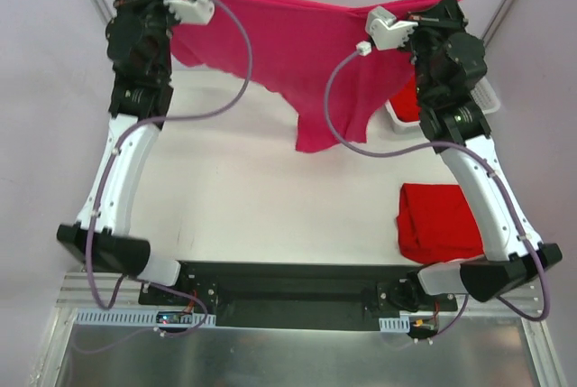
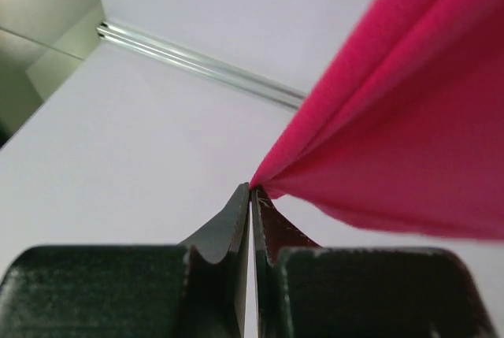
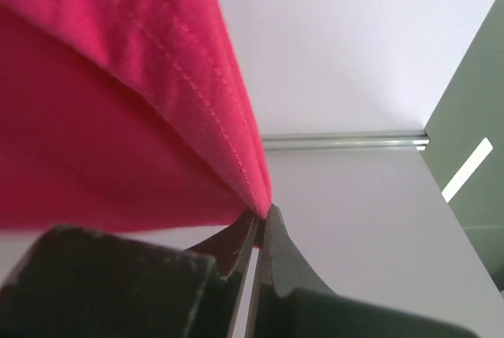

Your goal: Fold and stack the t-shirts

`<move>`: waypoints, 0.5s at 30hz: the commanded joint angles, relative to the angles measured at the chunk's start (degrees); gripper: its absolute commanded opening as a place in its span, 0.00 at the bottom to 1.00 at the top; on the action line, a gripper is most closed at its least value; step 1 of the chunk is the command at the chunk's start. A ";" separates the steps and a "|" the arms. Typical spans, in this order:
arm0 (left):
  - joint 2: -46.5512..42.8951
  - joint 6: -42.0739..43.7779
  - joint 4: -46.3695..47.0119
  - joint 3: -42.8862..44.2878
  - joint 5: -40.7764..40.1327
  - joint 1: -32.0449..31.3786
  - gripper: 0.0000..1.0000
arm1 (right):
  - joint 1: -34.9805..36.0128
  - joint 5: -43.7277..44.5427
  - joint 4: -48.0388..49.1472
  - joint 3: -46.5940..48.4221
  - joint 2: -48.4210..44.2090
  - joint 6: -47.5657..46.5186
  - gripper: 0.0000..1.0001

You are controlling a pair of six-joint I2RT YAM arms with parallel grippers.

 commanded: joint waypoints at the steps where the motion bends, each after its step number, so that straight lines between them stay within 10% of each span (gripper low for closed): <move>1: 13.42 1.07 -0.59 31.36 -2.27 2.19 0.00 | -0.86 2.33 1.96 16.55 7.97 -2.39 0.01; 5: 23.58 6.96 -2.36 49.16 -0.16 1.40 0.00 | -1.03 1.11 -1.48 34.27 15.40 -4.95 0.01; 15: 8.04 6.88 5.55 20.71 -2.27 -0.88 0.00 | -0.60 0.14 3.71 20.92 6.97 -7.24 0.01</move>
